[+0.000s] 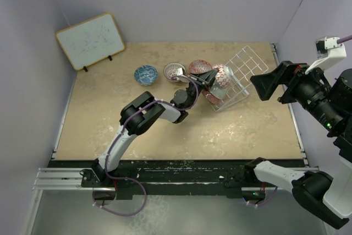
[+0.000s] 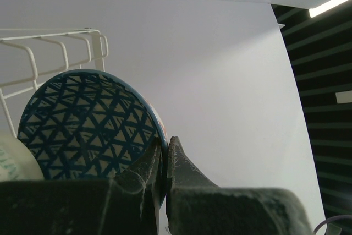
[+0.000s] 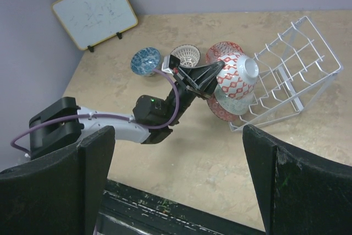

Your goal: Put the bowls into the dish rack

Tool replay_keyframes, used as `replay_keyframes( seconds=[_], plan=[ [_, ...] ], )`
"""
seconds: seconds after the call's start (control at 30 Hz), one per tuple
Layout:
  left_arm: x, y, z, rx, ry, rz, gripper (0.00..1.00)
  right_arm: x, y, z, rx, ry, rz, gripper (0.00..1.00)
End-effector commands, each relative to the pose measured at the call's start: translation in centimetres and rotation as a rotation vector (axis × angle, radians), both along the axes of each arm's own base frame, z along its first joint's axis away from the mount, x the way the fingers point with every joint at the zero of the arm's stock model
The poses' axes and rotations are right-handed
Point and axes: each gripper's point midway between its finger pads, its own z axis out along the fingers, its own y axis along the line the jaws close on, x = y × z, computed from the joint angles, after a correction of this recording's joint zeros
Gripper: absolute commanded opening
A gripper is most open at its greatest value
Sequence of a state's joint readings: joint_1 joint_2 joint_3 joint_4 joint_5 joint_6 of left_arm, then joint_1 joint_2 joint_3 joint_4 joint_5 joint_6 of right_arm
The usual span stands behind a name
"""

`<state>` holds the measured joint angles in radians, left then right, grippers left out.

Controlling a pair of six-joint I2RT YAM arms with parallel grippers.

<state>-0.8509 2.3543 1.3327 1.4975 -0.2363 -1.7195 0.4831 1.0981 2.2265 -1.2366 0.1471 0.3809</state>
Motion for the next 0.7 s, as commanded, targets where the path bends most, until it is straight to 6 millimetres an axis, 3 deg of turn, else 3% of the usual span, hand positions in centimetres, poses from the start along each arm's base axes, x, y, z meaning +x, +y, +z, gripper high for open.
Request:
replay_keyframes(
  seconds=[0.0, 0.67],
  plan=[
    [-0.5, 1.9, 4.8, -0.195, -0.098, 0.004, 0.00, 0.3, -0.3, 0.5, -0.011, -0.030, -0.016, 1.00],
    [0.6, 1.8, 2.0, -0.193, -0.039, 0.028, 0.00, 0.4, -0.2, -0.1, -0.013, -0.018, -0.014, 1.00]
  ],
)
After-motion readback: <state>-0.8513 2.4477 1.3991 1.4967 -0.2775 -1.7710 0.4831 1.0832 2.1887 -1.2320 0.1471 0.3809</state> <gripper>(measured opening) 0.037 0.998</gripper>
